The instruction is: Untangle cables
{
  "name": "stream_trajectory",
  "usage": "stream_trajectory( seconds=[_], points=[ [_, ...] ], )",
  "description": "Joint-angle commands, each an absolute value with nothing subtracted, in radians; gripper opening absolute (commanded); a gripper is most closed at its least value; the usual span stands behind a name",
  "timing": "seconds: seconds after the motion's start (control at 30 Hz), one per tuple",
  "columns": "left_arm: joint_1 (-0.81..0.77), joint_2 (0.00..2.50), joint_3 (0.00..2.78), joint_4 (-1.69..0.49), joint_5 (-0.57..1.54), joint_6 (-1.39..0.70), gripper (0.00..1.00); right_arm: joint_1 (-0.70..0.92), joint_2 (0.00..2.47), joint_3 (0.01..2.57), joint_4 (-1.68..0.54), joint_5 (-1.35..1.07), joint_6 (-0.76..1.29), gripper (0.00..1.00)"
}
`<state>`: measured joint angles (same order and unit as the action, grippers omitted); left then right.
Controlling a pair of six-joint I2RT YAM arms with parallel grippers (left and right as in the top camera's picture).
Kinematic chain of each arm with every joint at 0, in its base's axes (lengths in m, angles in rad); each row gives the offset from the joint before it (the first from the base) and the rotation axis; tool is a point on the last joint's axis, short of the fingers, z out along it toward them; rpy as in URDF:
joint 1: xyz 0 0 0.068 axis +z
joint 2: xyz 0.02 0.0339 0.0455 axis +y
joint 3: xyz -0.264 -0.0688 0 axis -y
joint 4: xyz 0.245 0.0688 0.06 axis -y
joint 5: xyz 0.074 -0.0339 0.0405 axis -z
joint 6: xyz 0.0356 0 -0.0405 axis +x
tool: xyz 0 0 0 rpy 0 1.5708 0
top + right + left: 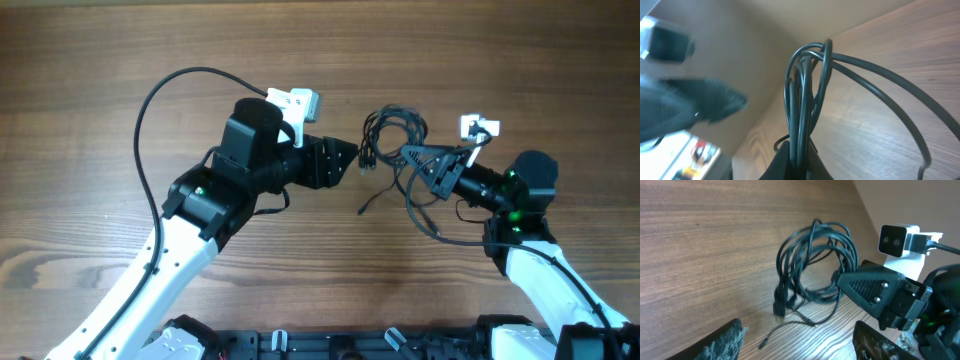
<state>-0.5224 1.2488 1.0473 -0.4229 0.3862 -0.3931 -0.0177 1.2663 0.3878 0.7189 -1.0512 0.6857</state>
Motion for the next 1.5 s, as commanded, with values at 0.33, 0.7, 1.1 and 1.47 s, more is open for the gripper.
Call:
stream_trajectory(
  seconds=[0.33, 0.7, 1.1, 1.47],
  points=[
    [-0.535, 1.324, 1.051, -0.461, 0.542, -0.058, 0.18, -0.020, 1.273, 0.395, 0.728, -1.280, 0.613, 0.09],
    [-0.583, 1.479, 1.051, -0.367, 0.508, -0.173, 0.08, -0.020, 1.273, 0.395, 0.728, -1.309, 0.614, 0.10],
    [-0.583, 1.480, 1.051, -0.354, 0.487, -0.199, 0.50, -0.020, 1.273, 0.395, 0.741, -1.329, 0.658, 0.12],
    [-0.582, 1.460, 1.054, -0.331, 0.463, -0.211, 0.48, -0.020, 1.273, 0.395, 0.781, -1.351, 0.656, 0.13]
  ],
)
